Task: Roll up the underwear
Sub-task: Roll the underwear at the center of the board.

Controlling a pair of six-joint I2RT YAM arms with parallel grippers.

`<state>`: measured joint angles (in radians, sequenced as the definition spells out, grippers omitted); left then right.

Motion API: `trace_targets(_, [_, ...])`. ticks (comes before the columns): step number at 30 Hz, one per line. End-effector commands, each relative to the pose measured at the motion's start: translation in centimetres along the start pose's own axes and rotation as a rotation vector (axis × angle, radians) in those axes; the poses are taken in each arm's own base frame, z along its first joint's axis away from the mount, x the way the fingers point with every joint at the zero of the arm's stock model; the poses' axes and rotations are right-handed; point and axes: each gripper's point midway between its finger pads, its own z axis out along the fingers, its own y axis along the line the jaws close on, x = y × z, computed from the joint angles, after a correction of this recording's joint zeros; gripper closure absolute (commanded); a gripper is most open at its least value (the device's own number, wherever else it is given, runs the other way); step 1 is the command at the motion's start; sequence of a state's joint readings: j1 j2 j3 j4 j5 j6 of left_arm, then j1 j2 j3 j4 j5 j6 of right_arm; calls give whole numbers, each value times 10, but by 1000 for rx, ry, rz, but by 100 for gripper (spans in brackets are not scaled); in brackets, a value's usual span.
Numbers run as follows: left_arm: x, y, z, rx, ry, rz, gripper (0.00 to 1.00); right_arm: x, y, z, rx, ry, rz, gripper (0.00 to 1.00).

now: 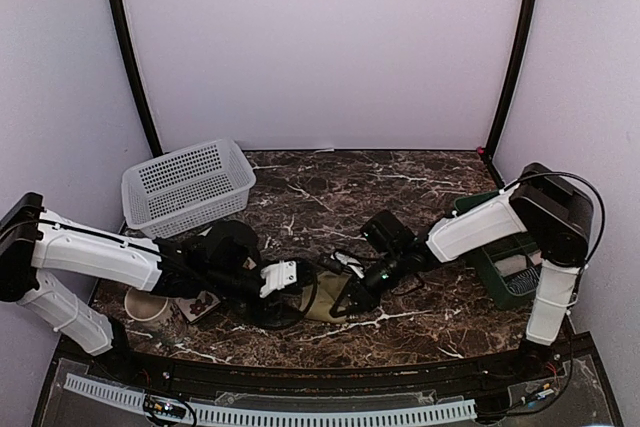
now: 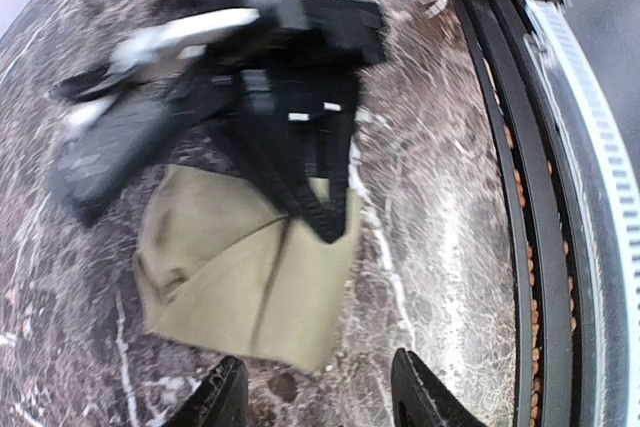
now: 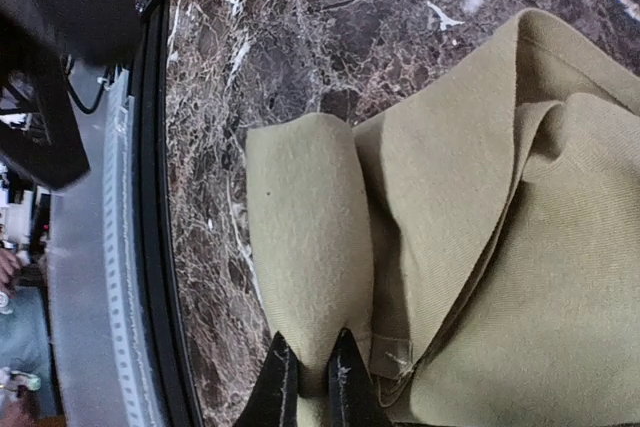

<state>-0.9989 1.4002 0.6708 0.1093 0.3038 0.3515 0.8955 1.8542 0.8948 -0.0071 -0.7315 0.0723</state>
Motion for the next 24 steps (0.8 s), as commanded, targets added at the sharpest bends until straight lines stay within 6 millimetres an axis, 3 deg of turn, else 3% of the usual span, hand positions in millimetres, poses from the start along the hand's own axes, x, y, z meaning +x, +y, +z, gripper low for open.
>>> trace_targets(1, [0,1,15,-66,10,143,49,21,-5,9,-106,110,216,100])
trace_targets(9, [-1,-4,54,-14,55,225,53,28,-18,15,-140,152,324,100])
trace_targets(14, [25,-3,74,5,149,225,63,28,-21,14,-131,153,324,99])
trace_targets(20, [50,-11,80,59,257,171,83,10,-21,1,-82,102,267,85])
trace_targets(24, [51,-21,77,114,279,113,90,-7,-23,-13,-29,53,226,76])
